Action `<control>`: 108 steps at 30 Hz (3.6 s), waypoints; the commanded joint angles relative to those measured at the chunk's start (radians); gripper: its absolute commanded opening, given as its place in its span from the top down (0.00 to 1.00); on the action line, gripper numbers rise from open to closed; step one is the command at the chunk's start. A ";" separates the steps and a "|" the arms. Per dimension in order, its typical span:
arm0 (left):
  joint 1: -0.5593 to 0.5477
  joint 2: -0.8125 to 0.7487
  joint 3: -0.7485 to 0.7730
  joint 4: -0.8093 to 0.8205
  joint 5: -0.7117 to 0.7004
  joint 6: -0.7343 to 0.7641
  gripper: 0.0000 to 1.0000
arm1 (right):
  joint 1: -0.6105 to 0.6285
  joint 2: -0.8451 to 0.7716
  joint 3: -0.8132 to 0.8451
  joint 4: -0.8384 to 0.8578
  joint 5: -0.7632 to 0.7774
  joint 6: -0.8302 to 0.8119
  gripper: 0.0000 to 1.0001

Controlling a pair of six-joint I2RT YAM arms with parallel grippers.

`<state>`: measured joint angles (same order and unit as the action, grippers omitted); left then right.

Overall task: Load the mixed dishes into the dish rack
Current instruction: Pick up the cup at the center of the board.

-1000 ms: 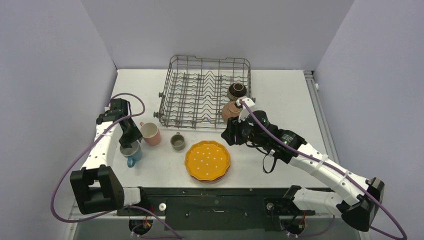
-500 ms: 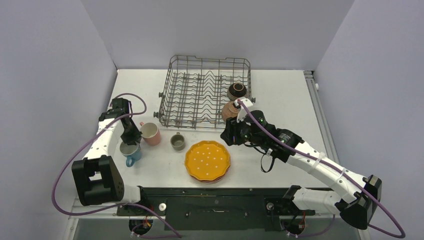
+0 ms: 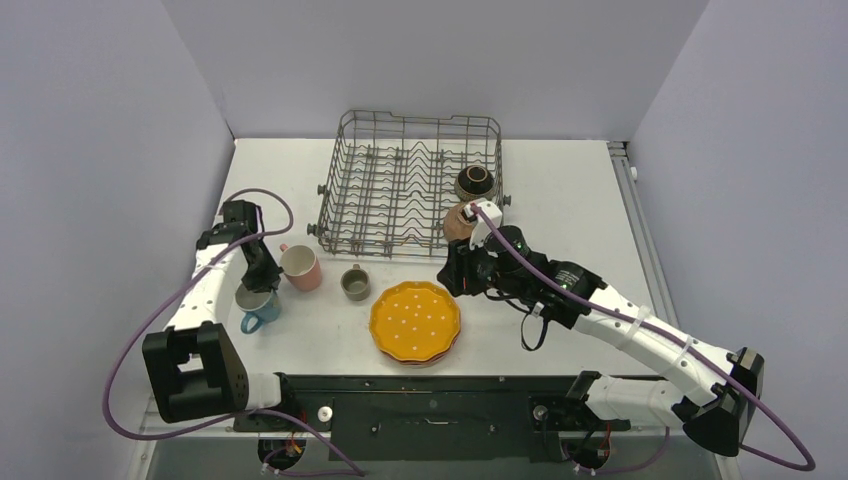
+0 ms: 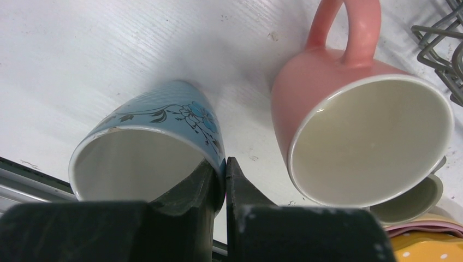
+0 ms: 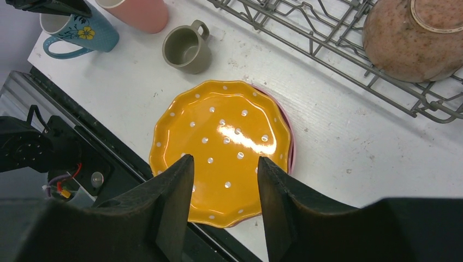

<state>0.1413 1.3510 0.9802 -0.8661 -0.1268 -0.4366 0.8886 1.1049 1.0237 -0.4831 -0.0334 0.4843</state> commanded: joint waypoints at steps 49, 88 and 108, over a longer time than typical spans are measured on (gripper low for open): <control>-0.370 -0.462 0.198 0.296 0.746 -0.462 1.00 | 0.042 -0.222 -0.060 0.095 -0.058 0.125 0.36; -0.539 -0.488 -0.166 1.350 0.791 -1.283 1.00 | 0.039 -0.122 -0.262 0.863 -0.316 0.295 0.30; -0.556 -0.480 -0.208 1.445 0.809 -1.394 1.00 | 0.041 -0.026 -0.303 1.209 -0.425 0.460 0.50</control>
<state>-0.4103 0.8852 0.7631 0.4545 0.6876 -1.7950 0.9245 1.0760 0.7197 0.5922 -0.4282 0.9218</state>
